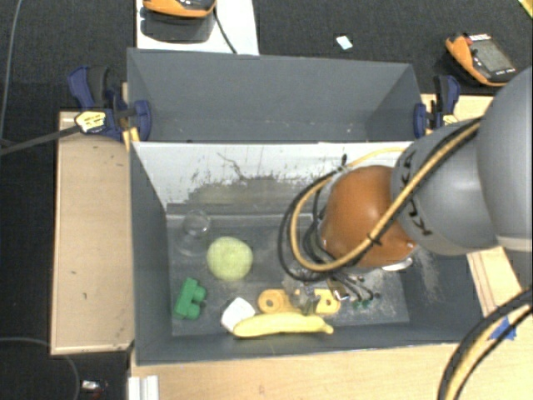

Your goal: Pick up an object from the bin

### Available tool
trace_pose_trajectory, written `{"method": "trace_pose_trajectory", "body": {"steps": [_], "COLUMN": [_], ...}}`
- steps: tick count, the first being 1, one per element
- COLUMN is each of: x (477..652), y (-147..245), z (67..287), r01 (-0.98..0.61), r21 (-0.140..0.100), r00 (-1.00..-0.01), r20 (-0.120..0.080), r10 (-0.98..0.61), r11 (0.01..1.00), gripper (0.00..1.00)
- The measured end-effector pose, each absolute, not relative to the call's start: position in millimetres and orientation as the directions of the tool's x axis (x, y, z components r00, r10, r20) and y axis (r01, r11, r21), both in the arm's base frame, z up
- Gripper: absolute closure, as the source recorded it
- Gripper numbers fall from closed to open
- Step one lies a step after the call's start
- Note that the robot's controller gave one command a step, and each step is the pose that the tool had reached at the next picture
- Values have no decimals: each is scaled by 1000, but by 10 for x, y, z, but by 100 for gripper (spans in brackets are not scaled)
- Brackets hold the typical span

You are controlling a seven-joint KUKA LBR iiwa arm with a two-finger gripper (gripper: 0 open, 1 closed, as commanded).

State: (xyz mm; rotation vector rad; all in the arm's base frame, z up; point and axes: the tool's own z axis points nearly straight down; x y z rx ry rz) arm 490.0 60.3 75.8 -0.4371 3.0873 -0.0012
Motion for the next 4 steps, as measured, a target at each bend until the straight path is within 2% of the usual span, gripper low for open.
{"method": "trace_pose_trajectory", "body": {"steps": [1,2,3,4], "x": [4980,5055,5020,5020], "y": [844,622,412,412], "z": [745,760,726,726], "r01": [-180,-327,-15,-15], "r21": [-4,-9,0,0], "r00": [-983,-944,-1000,-1000], "r20": [-23,-41,-25,-25], "r10": [-180,-327,-15,-15], "r11": [984,945,1000,1000], "gripper": [100,0,100,100]}}
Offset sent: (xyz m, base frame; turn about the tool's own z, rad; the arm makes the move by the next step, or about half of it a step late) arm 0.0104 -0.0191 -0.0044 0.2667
